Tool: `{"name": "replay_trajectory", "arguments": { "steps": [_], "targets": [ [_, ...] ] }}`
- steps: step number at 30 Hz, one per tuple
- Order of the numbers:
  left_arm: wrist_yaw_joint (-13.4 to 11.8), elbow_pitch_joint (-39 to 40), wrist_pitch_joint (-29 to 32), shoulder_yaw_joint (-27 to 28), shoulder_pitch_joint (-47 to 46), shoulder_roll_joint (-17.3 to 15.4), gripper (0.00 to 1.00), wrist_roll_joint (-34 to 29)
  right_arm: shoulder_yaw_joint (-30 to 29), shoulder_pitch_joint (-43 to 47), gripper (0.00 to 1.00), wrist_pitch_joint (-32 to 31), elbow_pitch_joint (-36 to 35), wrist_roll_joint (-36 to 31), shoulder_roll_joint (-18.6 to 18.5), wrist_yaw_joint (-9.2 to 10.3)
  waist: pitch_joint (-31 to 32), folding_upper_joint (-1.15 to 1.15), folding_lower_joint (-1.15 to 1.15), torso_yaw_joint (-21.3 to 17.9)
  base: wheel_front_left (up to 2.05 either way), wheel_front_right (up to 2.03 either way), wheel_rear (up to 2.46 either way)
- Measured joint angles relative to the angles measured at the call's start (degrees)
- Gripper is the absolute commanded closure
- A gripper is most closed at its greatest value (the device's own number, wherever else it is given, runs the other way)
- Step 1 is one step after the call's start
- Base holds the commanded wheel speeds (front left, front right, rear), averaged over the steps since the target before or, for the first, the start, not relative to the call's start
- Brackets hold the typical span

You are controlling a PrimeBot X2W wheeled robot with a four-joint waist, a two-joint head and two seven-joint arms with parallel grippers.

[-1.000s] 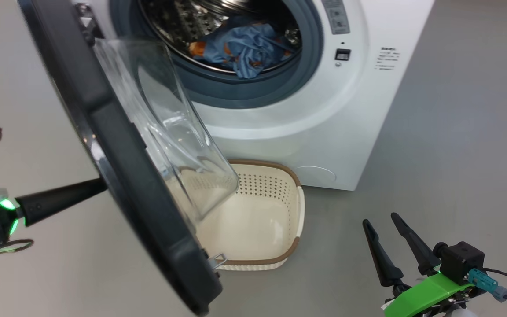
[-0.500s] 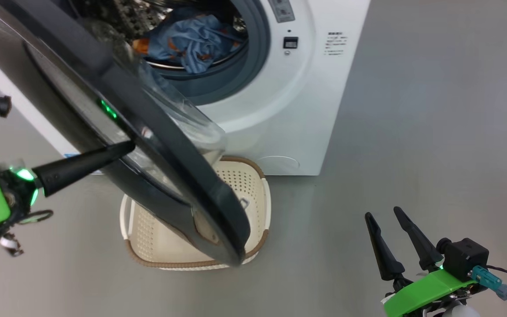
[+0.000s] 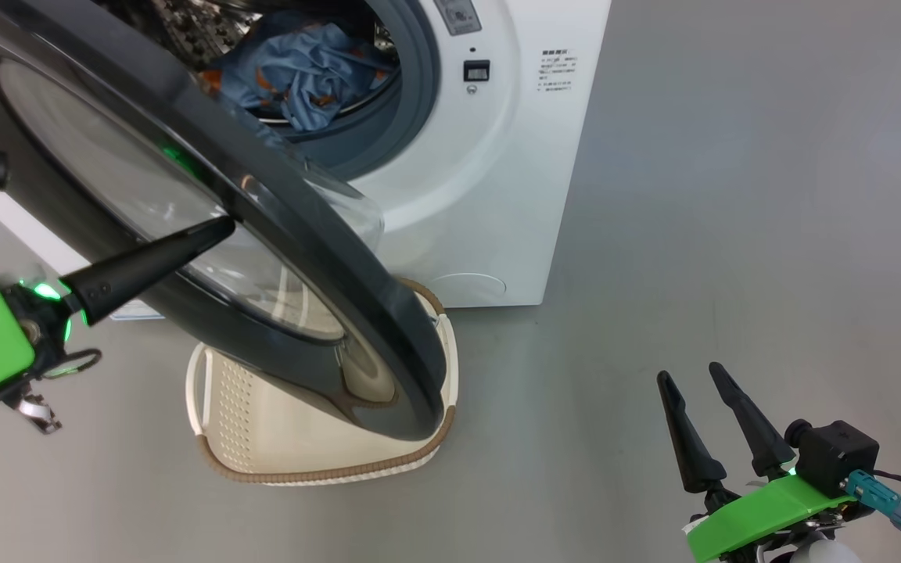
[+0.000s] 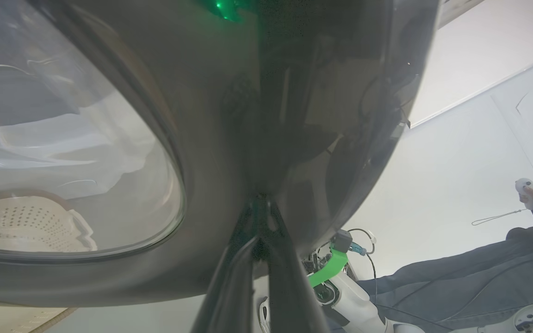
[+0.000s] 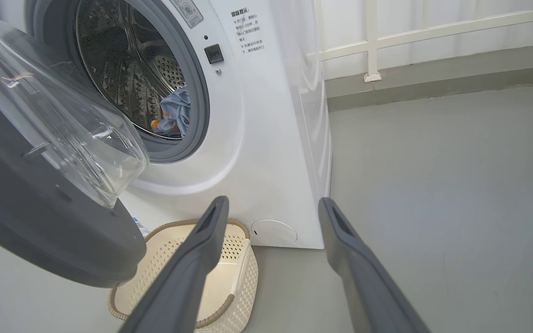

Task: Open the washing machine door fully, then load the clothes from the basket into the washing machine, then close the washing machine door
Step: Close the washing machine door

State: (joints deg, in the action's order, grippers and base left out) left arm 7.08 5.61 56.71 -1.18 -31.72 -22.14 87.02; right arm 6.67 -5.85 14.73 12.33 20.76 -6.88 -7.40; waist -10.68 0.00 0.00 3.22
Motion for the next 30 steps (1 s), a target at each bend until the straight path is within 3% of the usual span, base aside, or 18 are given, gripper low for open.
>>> {"name": "replay_trajectory", "arguments": {
  "steps": [6, 7, 15, 16, 18, 30],
  "targets": [
    [0.01, 0.02, -4.16, 0.01, 4.92, -0.63, 1.0, -0.54, -0.22, 0.06, 0.0, 0.0, -0.03, -0.01, -0.02, 0.0, 0.98, 0.0, 0.0, 1.13, 0.0, 0.0, 0.0],
    [0.01, 0.05, -4.89, -0.01, 5.95, -0.81, 0.78, -0.8, -0.22, 0.08, 0.0, 0.0, -0.03, -0.01, -0.04, 0.0, 1.17, 0.0, 0.0, 1.34, 0.0, 0.0, 0.0],
    [0.09, -1.02, -14.73, -0.26, 14.3, -2.15, 0.1, -3.34, -0.21, 1.43, 0.0, 0.0, 0.07, 0.01, -0.57, 0.0, 3.04, 0.0, 0.0, 2.67, 0.0, 0.0, 0.0],
    [0.09, -1.33, -16.01, -0.38, 15.32, -2.23, 0.05, -3.35, -0.21, 1.42, 0.0, 0.0, 0.07, 0.01, -0.65, 0.0, 3.27, 0.0, 0.0, 2.78, 0.0, 0.0, 0.0],
    [0.09, -1.94, -18.7, -0.79, 17.2, -2.37, 0.0, -3.55, -0.2, 1.43, 0.0, 0.0, 0.07, 0.02, -0.73, 0.0, 3.7, 0.0, 0.0, 2.96, 0.0, 0.0, 0.0],
    [0.24, -4.23, -35.87, -6.17, 26.49, -4.53, 0.0, -4.53, -0.85, 3.7, 0.0, 0.0, -0.08, 0.49, -1.92, 0.0, 4.98, 0.0, 0.0, 2.32, 0.0, 0.0, 0.0]
  ]
}}
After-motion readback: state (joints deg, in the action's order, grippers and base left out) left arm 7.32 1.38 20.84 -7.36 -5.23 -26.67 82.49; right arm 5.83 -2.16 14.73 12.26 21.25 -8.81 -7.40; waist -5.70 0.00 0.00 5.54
